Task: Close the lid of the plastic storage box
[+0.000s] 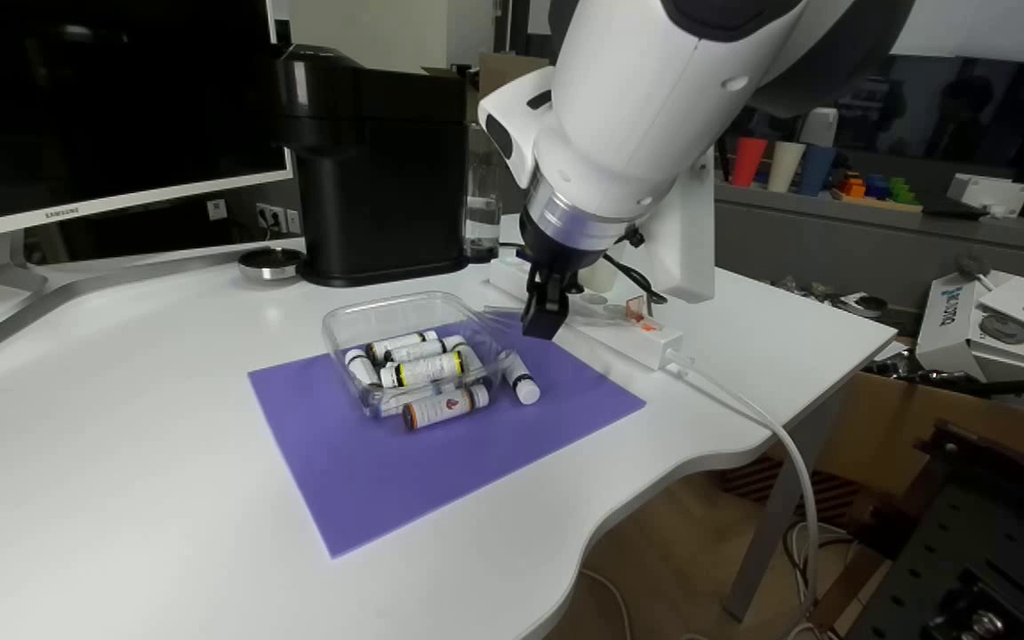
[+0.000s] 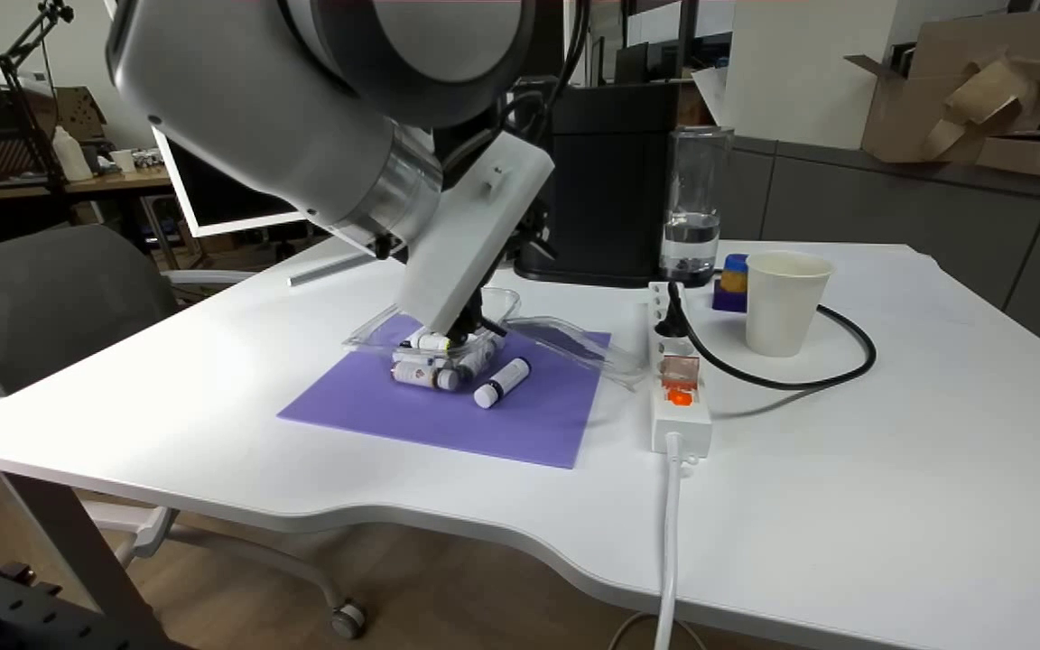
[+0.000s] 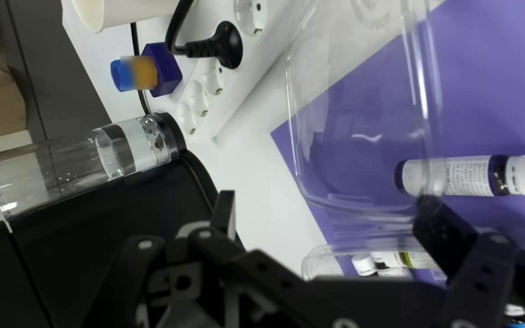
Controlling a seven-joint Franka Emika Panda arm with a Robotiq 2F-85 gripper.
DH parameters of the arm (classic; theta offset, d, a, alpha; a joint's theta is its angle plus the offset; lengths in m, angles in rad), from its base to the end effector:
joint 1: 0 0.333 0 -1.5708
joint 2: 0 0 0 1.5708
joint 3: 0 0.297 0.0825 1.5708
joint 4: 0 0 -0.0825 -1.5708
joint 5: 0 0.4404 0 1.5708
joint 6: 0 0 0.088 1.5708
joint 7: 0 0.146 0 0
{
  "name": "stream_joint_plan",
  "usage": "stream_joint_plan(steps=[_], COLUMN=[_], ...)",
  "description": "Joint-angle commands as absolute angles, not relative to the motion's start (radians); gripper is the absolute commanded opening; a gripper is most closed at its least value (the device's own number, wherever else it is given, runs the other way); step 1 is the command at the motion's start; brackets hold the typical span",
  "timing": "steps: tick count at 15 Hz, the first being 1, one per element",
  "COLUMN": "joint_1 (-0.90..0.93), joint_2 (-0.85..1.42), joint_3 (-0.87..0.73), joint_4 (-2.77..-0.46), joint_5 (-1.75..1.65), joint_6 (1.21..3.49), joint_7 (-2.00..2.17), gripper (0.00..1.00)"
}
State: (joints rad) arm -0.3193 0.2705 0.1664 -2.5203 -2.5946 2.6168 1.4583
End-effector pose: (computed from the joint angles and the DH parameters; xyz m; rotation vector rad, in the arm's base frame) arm 0.4415 -0.0566 0.0529 2.1579 1.0513 0.6330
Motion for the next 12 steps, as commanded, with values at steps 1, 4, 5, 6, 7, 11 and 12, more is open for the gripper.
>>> stream_joint_plan(steps=[1,4,5,6,7,11,12], joint_1=[-0.273,-0.278,-0.281,-0.283,-0.287,-0.275,-0.280], joint_2=[0.220,0.234,0.245,0.251,0.252,0.203,0.182], joint_3=[0.128,0.094,0.079,0.064,0.050,-0.033,-0.047], joint_4=[-2.541,-2.537,-2.532,-2.531,-2.531,-2.578,-2.596], joint_5=[-2.601,-2.625,-2.601,-2.565,-2.522,-2.166,-2.074], joint_6=[2.597,2.612,2.641,2.671,2.716,2.833,2.871], joint_7=[1.505,1.517,1.498,1.480,1.466,1.290,1.243], gripper=[1.00,1.00,1.00,1.00,1.00,1.00,1.00])
